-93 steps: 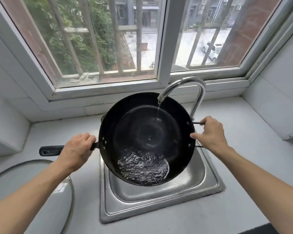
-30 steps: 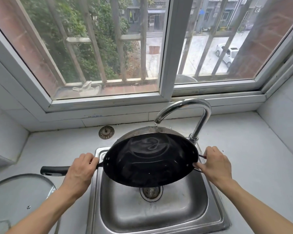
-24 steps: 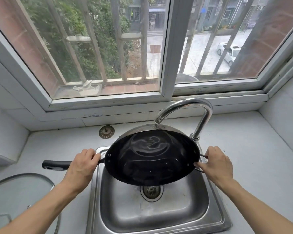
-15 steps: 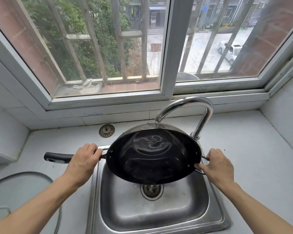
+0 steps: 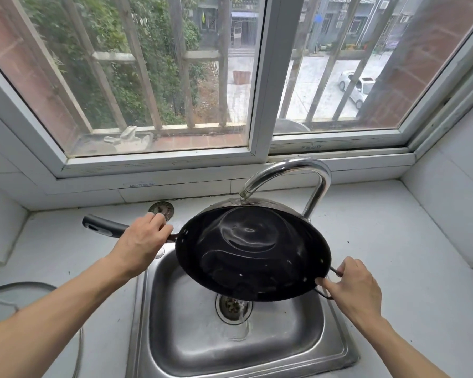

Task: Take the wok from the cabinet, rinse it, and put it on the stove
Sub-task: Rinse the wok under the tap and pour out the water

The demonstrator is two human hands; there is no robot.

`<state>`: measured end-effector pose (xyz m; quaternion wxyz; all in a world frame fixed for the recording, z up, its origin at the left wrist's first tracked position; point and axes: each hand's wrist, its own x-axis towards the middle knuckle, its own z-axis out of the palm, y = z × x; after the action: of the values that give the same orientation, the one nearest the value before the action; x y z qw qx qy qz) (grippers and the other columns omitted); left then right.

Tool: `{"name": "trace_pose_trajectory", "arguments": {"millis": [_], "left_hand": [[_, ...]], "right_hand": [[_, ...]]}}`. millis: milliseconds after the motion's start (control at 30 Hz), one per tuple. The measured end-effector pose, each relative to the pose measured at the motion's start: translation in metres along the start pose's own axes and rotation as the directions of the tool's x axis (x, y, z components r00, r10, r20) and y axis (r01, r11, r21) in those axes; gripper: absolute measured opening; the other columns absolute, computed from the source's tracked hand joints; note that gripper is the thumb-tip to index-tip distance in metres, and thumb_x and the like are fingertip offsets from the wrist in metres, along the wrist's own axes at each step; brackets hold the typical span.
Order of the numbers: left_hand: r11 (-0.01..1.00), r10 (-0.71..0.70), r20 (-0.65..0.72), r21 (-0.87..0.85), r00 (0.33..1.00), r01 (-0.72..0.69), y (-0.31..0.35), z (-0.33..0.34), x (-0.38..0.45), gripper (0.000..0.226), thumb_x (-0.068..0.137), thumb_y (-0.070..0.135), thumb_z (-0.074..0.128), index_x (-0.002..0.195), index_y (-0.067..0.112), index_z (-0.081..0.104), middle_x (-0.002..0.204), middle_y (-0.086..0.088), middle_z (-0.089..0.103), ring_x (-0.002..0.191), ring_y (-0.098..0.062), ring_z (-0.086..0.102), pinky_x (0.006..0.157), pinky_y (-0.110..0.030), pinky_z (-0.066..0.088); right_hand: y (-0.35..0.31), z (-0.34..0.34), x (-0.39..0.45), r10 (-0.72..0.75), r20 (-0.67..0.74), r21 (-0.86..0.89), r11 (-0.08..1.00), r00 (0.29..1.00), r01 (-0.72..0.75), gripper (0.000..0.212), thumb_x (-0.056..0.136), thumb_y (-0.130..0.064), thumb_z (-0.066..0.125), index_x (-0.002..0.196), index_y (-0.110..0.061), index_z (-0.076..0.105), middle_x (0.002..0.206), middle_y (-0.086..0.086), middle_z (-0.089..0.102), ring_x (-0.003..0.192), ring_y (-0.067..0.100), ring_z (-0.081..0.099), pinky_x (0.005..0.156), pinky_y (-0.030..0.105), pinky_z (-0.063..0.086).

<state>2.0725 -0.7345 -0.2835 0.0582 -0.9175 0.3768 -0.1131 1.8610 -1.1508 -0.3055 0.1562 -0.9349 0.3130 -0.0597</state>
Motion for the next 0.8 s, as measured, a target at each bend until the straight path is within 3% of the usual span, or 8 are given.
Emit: {"name": "trace_pose_trajectory", "arguments": {"millis": [133,467,800], "left_hand": [[0.999,0.043,0.017,0.009,0.999,-0.043,0.003,-0.005,0.013,0.038,0.051,-0.008,0.073,0.083,0.009,0.061,0.083,-0.009,0.052,0.067,-0.027,0.044,0.052,-0.039,0.041],[0.997,0.072,-0.037,0.005,0.997,-0.072,0.005,0.000,0.018,0.037,0.053,-0.014,0.065,0.081,0.009,0.059,0.083,-0.009,0.052,0.068,-0.027,0.043,0.052,-0.039,0.041],[0.995,-0.055,-0.060,-0.088,0.997,0.049,-0.007,0.012,-0.022,0.039,0.056,-0.016,0.069,0.082,0.011,0.058,0.082,-0.007,0.051,0.067,-0.028,0.043,0.054,-0.038,0.041]], "right_hand": [[0.006,-0.002,-0.006,0.036,-0.006,0.007,0.999,0.999,-0.036,0.053,0.061,-0.058,0.080,0.070,-0.023,0.041,0.071,-0.009,0.048,0.059,0.015,0.050,0.051,0.032,0.044],[0.007,-0.008,-0.012,0.082,-0.015,0.010,0.997,0.997,-0.081,0.052,0.061,-0.058,0.080,0.069,-0.024,0.041,0.072,-0.009,0.049,0.060,0.014,0.050,0.054,0.034,0.045],[-0.025,-0.010,0.004,-0.029,-0.035,-0.007,1.000,0.999,0.029,0.051,0.061,-0.054,0.081,0.071,-0.021,0.044,0.074,-0.007,0.048,0.061,0.018,0.049,0.058,0.034,0.040]]}}
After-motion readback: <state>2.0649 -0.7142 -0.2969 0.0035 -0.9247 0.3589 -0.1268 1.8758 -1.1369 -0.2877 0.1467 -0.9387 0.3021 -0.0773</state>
